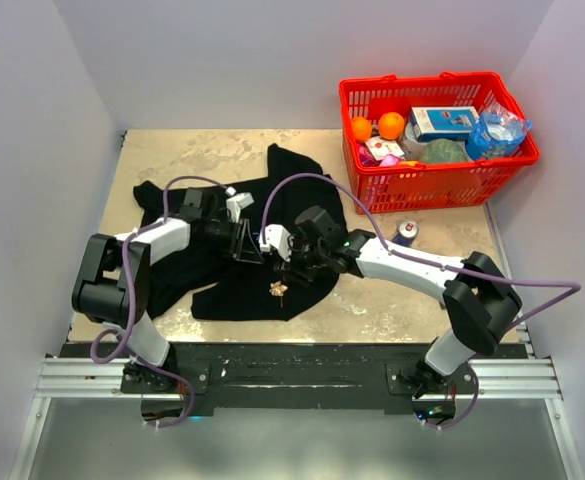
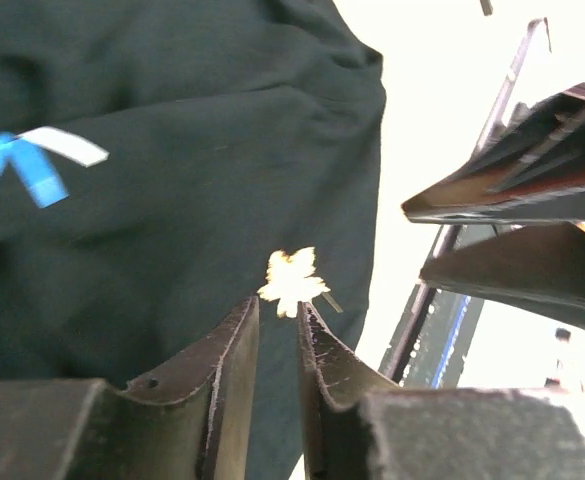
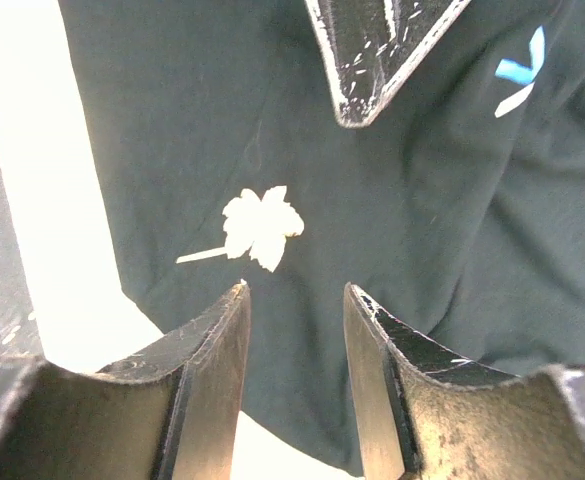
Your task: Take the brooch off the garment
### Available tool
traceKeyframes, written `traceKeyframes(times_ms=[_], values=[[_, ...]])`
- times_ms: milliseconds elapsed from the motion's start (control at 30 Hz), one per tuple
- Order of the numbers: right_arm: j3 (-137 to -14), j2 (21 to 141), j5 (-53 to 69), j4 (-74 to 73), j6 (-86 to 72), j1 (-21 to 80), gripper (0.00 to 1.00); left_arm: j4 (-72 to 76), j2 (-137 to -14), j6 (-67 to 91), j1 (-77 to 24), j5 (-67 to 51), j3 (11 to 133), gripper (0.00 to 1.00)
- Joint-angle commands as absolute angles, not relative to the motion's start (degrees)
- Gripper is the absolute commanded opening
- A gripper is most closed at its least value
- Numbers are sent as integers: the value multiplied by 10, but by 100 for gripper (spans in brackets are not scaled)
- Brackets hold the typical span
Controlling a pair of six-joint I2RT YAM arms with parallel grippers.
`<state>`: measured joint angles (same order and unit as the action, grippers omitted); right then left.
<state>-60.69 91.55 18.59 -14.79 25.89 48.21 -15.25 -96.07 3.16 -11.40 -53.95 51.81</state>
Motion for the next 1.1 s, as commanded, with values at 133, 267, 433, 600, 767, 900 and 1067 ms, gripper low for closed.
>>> traceKeyframes(times_ms=[133, 267, 433, 600, 767, 900, 1067], values=[[-600, 841, 180, -174, 174, 441, 43, -167, -1007, -35, -140, -577, 570, 22], [-606, 833, 164, -178, 141, 411, 43, -221, -1034, -94, -158, -563, 612, 20], [-626, 799, 142, -185, 93, 370, 42, -253, -1039, -155, -191, -519, 630, 25], [-678, 760, 105, -242, 96, 343, 42, -296, -1046, -253, -228, -443, 642, 25], [-715, 726, 78, -250, 98, 332, 41, -282, -1032, -289, -244, -417, 638, 26], [-736, 722, 55, -263, 125, 316, 41, -272, -1018, -310, -277, -408, 628, 26], [-737, 716, 67, -252, 120, 296, 41, -266, -1007, -325, -309, -390, 609, 26]])
